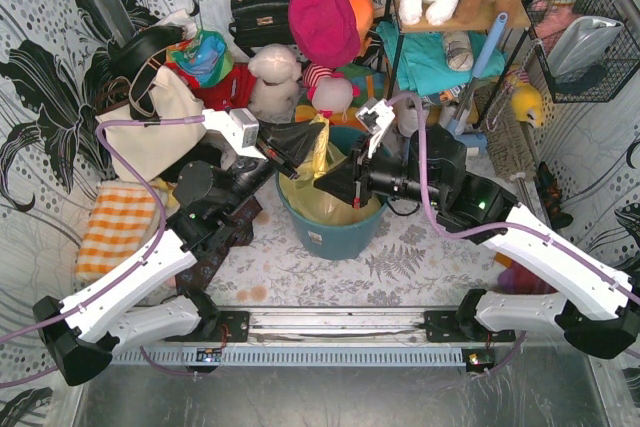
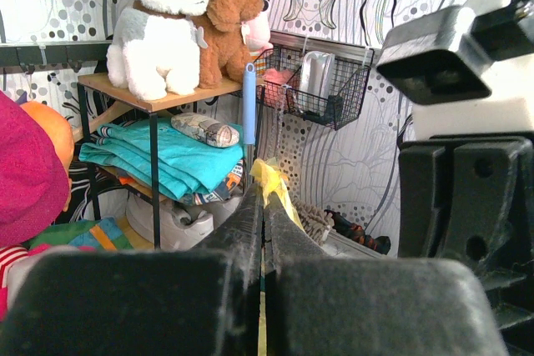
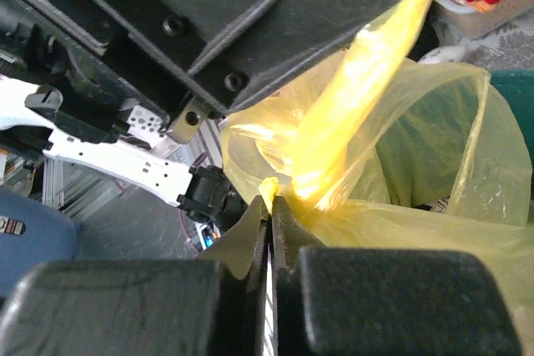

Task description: Tie the trash bag

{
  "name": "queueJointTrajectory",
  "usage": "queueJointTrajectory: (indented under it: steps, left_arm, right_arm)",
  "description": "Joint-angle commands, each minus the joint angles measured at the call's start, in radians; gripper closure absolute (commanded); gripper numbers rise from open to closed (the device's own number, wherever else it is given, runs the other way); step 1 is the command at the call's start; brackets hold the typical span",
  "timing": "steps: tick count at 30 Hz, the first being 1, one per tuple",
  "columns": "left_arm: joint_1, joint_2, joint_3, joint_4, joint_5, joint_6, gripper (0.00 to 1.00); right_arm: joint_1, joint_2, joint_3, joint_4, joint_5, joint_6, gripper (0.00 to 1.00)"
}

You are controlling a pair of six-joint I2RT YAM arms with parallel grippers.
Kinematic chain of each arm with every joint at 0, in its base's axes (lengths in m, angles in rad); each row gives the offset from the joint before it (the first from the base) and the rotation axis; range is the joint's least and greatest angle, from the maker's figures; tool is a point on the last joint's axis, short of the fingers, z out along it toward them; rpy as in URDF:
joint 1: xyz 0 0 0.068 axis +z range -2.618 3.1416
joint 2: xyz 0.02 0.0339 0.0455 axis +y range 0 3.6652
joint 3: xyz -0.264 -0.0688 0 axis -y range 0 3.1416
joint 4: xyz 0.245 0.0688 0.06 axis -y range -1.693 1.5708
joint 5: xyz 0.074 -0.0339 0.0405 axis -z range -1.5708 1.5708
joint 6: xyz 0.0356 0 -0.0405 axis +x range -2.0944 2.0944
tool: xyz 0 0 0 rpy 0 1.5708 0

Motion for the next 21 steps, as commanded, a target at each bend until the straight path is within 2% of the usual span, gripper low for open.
queueJointTrajectory:
  steps: [1,11,21]
  left_arm:
    - [0.008,-0.002,0.016,0.038,-0.001,0.012,1.00]
    - [0.008,-0.001,0.019,0.038,0.045,0.001,1.00]
    - [0.008,-0.002,0.025,0.035,0.063,0.004,1.00]
  right_arm:
    - [0.011,0.014,0.041,-0.037,0.082,0.068,1.00]
    - [0.014,0.039,0.049,-0.031,0.286,0.100,1.00]
    - [0.035,0.082,0.061,0.003,0.317,0.111,1.00]
